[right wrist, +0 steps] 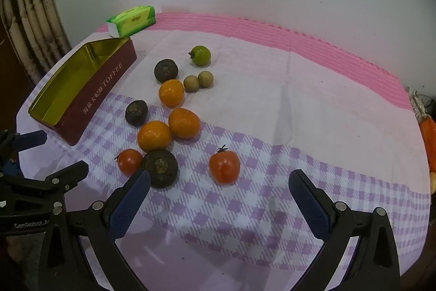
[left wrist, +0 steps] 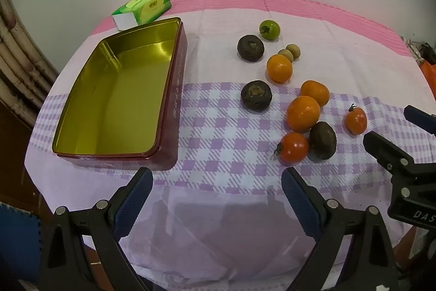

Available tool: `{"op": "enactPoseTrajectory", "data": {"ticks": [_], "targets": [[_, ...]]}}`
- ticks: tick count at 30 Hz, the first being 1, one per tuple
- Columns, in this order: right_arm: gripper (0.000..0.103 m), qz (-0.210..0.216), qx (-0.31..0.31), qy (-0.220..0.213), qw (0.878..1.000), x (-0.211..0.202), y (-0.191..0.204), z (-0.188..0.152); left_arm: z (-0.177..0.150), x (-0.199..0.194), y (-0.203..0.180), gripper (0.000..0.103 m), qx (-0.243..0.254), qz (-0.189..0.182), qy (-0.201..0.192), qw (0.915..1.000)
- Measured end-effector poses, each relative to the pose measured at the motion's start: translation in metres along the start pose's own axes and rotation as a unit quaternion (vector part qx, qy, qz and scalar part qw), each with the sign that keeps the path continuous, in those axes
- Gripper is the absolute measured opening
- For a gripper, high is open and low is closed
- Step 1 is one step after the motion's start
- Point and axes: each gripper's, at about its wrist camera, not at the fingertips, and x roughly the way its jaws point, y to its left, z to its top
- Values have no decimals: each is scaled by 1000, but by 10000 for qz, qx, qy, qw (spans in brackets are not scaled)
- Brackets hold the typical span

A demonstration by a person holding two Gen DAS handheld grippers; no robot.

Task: Organize fruits

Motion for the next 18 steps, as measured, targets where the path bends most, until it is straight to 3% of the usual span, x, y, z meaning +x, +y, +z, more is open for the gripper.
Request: {"op": "enactPoseTrajectory", "data": {"ticks": [18], "targets": [[101, 22, 20, 17, 10000, 2, 1, -1, -1, 3, -1, 94, 9, 44, 3, 10000]]}}
